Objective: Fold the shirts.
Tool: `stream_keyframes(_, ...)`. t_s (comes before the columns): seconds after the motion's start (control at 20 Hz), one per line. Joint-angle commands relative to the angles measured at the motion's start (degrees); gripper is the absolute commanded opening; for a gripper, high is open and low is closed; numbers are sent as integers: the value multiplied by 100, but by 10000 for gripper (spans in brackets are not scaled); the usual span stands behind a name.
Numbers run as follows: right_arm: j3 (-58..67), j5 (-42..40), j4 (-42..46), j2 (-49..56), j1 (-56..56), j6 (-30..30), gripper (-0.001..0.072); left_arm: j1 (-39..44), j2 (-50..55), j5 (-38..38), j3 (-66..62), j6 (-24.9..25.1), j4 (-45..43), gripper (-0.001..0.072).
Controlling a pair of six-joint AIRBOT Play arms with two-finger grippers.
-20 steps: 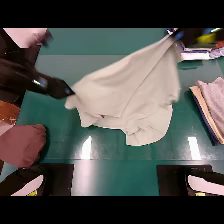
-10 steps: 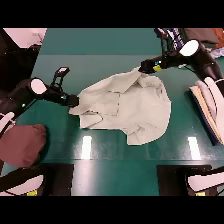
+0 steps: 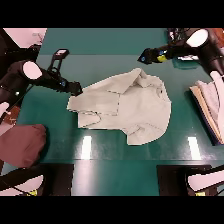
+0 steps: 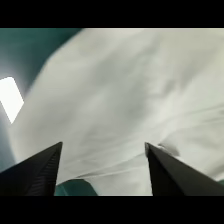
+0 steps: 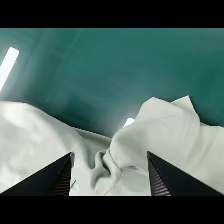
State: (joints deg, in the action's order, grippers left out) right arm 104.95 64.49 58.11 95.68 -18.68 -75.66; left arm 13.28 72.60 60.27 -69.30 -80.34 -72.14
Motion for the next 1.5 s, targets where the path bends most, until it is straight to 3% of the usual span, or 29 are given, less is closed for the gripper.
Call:
stream_keyframes(0.0,455,949,-9,4,334,-13,534,535,291,190,-101,140,-35,617)
stream_keyframes(0.25,535,2114,-9,4,693,-46,501,1213,1405,-195,-101,96,-61,617)
stream_keyframes(0.55,531,2057,-9,-120,785,-105,502,1263,1864,-426,-118,-415,-511,607)
stream_keyframes(0.6,531,2037,-7,-146,785,-105,502,1263,1864,-452,-118,-479,-533,447)
stream_keyframes(0.7,531,2035,-4,-201,785,-105,501,1263,1849,-431,-120,-470,-525,27)
stream_keyframes(1.0,529,2441,11,-535,1108,-103,501,1261,911,55,-916,-426,-1082,31)
stream_keyframes(1.2,529,2983,7,-686,1587,-103,501,1263,-232,74,-1130,-15,-1239,31)
stream_keyframes(1.45,-678,2802,-11,-876,1784,-101,502,1263,-535,1322,-1088,-20,-1165,31)
